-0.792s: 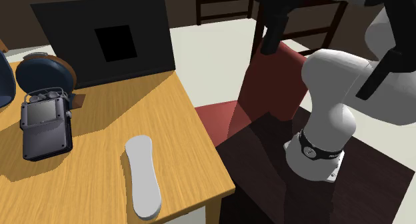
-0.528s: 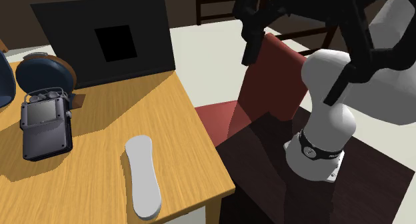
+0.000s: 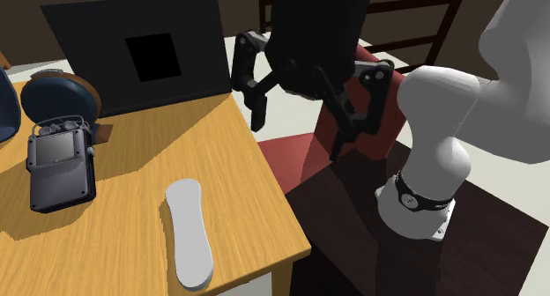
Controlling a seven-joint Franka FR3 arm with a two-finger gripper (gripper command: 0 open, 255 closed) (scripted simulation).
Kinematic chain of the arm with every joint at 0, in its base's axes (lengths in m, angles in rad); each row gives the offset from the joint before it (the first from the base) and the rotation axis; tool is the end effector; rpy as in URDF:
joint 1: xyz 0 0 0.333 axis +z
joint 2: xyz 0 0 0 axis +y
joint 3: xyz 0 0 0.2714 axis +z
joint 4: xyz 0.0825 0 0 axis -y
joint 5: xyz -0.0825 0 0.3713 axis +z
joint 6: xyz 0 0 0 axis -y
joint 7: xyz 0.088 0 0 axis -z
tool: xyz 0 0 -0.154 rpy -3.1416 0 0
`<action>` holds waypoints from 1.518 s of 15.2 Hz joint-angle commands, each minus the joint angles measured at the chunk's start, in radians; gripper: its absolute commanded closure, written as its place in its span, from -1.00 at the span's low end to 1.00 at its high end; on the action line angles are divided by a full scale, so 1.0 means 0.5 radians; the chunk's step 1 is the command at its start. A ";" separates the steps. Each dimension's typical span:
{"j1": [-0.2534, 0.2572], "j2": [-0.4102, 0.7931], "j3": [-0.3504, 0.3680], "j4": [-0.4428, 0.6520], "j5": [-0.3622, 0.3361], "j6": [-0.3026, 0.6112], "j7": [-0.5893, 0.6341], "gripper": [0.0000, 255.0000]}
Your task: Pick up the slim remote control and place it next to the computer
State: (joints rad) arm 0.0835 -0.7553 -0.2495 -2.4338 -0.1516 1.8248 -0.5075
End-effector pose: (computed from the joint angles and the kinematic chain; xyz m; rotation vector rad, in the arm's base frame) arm 0.3579 -0.0808 0.4800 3.0451 0.6568 0.2065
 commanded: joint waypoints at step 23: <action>0.492 1.559 -1.013 0.311 0.325 0.984 -2.337 -1.00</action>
State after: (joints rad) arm 0.3286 0.0052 -0.7565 -2.2802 -0.0062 2.3039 -1.6629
